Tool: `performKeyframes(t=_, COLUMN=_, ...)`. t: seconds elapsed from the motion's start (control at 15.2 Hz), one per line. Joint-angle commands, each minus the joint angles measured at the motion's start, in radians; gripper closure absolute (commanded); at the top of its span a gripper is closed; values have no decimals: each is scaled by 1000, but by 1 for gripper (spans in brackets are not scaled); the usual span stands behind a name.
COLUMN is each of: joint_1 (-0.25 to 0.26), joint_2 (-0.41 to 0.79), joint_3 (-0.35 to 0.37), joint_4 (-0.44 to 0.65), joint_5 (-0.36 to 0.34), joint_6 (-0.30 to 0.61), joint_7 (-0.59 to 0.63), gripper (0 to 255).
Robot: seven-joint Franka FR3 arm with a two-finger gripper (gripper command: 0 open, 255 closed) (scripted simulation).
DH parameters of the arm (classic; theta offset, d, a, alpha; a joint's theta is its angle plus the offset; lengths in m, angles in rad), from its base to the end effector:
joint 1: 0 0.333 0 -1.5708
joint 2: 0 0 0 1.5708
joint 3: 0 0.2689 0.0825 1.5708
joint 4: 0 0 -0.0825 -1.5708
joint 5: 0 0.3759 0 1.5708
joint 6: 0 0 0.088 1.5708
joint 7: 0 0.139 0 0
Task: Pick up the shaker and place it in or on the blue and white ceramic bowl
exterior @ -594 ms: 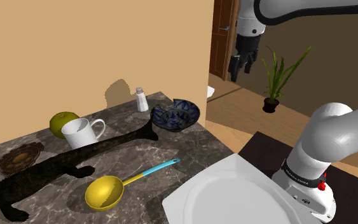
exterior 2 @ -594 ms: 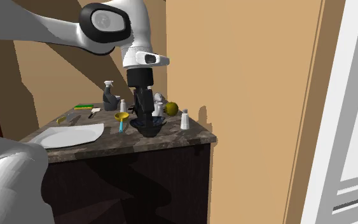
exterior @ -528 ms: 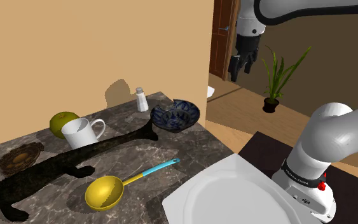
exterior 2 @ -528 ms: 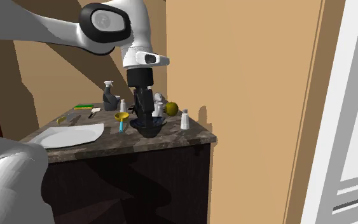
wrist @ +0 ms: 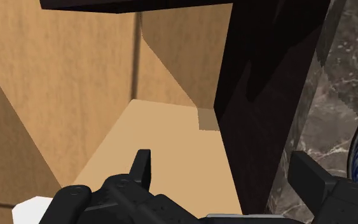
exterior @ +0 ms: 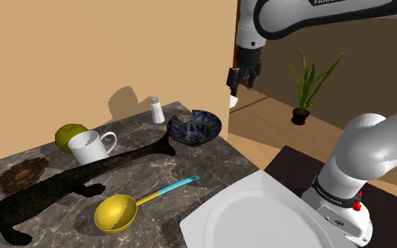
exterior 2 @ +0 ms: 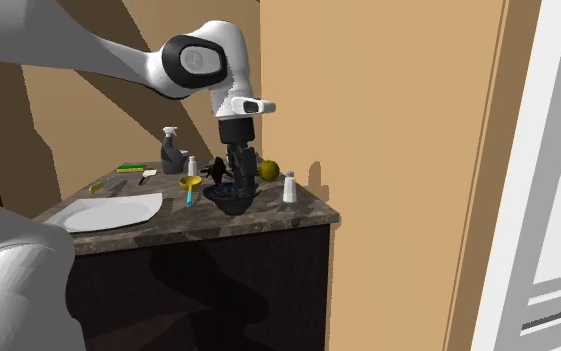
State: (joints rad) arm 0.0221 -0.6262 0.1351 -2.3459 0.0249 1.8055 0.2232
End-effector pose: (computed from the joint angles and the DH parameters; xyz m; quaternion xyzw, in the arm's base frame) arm 0.3881 0.0670 0.4917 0.9977 -0.0464 0.0449 0.0196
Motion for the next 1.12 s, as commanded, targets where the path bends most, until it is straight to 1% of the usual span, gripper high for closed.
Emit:
performKeyframes(t=0.0, joint_1=5, joint_2=60, joint_3=25, joint_4=25, joint_5=14, joint_6=51, joint_7=33, gripper=0)
performKeyframes(t=0.26, joint_1=13, joint_2=174, joint_3=75, joint_4=89, joint_5=30, joint_6=133, joint_7=101, gripper=0)
performKeyframes(t=0.53, joint_1=17, joint_2=295, joint_3=123, joint_4=173, joint_5=28, joint_6=203, joint_7=171, gripper=0)
performKeyframes(t=0.79, joint_1=22, joint_2=423, joint_3=168, joint_4=275, joint_5=5, joint_6=258, joint_7=245, gripper=0)
performKeyframes(t=1.06, joint_1=31, joint_2=556, joint_3=206, joint_4=397, joint_5=-39, joint_6=296, joint_7=323, gripper=0)
